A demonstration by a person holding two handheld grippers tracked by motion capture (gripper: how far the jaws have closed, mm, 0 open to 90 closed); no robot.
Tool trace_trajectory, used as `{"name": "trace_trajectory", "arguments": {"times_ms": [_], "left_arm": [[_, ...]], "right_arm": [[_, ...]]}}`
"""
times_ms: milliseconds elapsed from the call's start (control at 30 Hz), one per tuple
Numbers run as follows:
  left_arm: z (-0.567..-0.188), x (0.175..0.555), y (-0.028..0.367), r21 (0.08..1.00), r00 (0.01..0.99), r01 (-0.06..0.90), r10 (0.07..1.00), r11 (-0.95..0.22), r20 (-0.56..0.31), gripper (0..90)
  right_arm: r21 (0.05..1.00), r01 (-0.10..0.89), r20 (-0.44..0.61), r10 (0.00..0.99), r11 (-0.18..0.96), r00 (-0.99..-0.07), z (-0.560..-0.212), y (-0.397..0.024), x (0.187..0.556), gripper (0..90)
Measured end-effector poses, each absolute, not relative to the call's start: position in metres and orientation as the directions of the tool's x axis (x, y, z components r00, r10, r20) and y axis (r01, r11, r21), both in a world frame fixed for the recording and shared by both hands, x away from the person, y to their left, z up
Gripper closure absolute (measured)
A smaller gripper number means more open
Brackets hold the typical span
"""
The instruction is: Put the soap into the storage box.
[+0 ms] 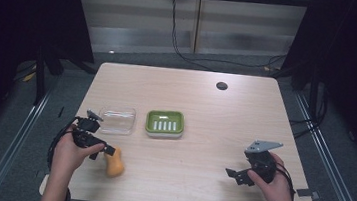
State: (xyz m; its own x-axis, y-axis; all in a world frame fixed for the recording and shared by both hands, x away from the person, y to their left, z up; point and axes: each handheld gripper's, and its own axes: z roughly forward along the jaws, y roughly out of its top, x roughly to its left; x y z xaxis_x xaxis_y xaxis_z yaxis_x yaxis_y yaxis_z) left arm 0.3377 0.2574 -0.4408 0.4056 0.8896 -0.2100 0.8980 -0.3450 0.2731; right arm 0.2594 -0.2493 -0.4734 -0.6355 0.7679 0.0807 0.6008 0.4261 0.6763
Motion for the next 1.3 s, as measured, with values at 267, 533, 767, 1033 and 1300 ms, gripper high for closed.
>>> {"name": "trace_trajectory", "arguments": {"times_ms": [267,533,767,1033,1300], "left_arm": [[-0.444,0.335,0.25,0.236,0.371,0.919,0.898,-0.317,-0.237,22.9],[-0.442,0.332,0.242,0.224,0.309,0.939,0.925,-0.26,-0.22,25.8],[-0.446,0.332,0.236,0.216,0.294,0.944,0.936,-0.251,-0.196,27.8],[-0.453,0.335,0.231,0.192,0.245,0.96,0.946,-0.205,-0.213,27.4],[-0.46,0.336,0.227,0.16,0.217,0.97,0.952,-0.184,-0.218,29.4]], "right_arm": [[0.673,0.601,0.074,0.77,0.43,-0.634,-0.472,-0.246,0.261,2.7],[0.673,0.602,0.076,0.77,0.43,-0.634,-0.472,-0.246,0.262,2.7],[0.681,0.596,0.075,0.77,0.425,-0.634,-0.471,-0.249,0.26,2.7],[0.683,0.595,0.074,0.77,0.424,-0.634,-0.472,-0.249,0.259,2.8],[0.683,0.595,0.077,0.768,0.423,-0.635,-0.472,-0.249,0.258,2.8]]}}
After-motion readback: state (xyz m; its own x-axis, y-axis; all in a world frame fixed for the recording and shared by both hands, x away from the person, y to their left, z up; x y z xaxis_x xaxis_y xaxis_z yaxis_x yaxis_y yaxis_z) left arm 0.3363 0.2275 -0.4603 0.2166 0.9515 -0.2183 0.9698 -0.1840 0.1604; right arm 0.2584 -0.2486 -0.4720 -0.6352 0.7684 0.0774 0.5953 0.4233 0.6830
